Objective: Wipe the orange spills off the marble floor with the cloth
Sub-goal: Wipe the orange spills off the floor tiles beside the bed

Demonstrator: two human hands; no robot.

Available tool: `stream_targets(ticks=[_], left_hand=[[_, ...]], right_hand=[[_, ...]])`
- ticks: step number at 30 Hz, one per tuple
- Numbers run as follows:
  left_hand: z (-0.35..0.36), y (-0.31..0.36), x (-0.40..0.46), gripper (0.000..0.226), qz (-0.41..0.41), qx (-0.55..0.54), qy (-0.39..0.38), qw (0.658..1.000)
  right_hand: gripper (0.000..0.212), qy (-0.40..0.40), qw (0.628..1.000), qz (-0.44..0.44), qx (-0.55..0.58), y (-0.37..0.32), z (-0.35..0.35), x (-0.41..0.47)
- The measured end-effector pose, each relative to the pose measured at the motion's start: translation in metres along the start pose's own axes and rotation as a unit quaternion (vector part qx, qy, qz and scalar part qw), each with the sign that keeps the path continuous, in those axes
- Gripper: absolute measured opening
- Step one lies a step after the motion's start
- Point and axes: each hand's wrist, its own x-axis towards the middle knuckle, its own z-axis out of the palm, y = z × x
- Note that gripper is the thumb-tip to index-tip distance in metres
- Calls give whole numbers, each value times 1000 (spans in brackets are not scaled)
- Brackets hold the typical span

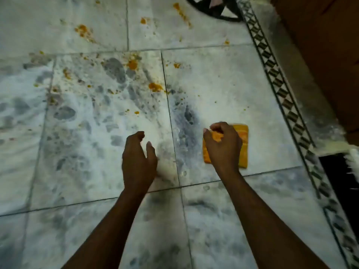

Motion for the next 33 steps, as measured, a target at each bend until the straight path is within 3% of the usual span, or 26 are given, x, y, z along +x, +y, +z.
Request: stream_targets(ticks=[2,5,9,16,19,22,24,28,30,33], left_hand=[[19,-32,2,46,40,58,-30,997],[38,-83,5,54,101,146,-68,982],[51,-102,1,54,140,206,-5,968],[48,-97,8,55,120,205,12,971],[46,-98,8,56,113,193,3,975],[42,-105,10,54,122,167,0,978],[34,-110,14,53,134,151,0,979],[10,-125,21,52,139,177,-5,974],[-6,-136,31,52,124,201,12,972],[-25,-159,40,53,118,240,39,963]], right_hand=[[37,47,994,-7,-96,36,18,1],[63,53,966,12,-251,80,33,-6],[75,55,937,7,-344,106,40,-14],[53,77,919,64,-383,100,43,21],[42,86,938,41,-333,94,49,30],[31,140,953,-54,-265,92,57,21],[30,102,965,-125,-207,82,68,8],[34,-99,949,-258,-154,54,83,-21],[45,-120,930,-258,-234,51,88,-28],[67,-97,916,-169,-351,60,93,-37]])
